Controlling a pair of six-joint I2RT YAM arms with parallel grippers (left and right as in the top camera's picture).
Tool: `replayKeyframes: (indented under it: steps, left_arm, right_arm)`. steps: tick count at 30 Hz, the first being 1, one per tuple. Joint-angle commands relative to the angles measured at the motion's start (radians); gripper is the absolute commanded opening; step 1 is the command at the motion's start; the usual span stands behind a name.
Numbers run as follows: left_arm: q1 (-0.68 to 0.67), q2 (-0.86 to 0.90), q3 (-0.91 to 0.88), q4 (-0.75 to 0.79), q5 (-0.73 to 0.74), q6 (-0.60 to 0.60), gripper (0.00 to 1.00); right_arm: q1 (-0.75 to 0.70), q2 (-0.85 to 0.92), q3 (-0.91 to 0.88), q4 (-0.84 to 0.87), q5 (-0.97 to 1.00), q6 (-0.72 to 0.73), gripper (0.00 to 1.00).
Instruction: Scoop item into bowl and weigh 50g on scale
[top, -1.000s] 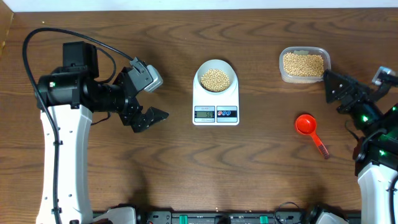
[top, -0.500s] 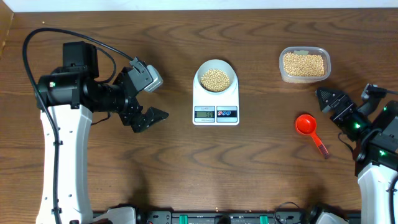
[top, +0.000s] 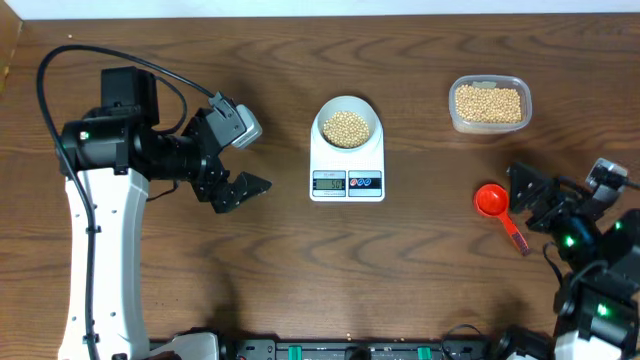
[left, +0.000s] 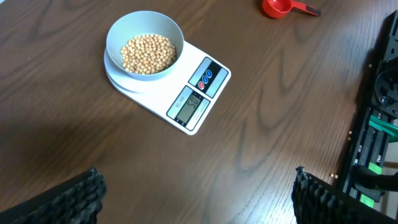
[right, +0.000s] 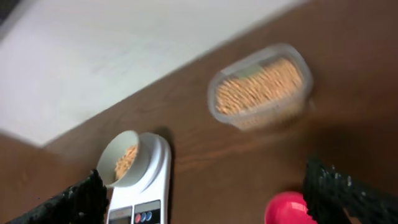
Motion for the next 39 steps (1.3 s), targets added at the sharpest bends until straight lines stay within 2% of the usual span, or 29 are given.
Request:
replayKeyframes:
  steps: [1,7,12,18,28,33,39]
  left_arm:
    - [0.003,0.000,-0.005,-0.004,0.001,0.009,0.98]
    - [0.003,0.000,-0.005,-0.004,0.001,0.009,0.98]
    - [0.003,0.000,-0.005,-0.004,0.001,0.009,0.98]
    - [0.003,0.000,-0.005,-0.004,0.001,0.009,0.98]
    - [0.003,0.000,-0.005,-0.004,0.001,0.009,0.98]
    - [0.003,0.000,-0.005,-0.005,0.001,0.009,0.98]
    - [0.003,0.000,-0.005,-0.004,0.001,0.009,0.98]
  right_arm:
    - [0.005,-0.077,-0.004,-0.006,-0.076,-0.144,0.99]
    - [0.035,-0.146,-0.011,-0.076,-0.067,-0.189,0.99]
    - [0.183,-0.257,-0.082,-0.093,0.117,-0.208,0.99]
    - [0.324,-0.379,-0.240,0.079,0.276,-0.208,0.99]
    - [0.327,-0.579,-0.498,0.396,0.352,-0.157,0.99]
    - [0.327,-0.622,-0.510,0.361,0.360,-0.148,0.99]
    - [0.328,-0.633,-0.510,0.321,0.497,-0.148,0.99]
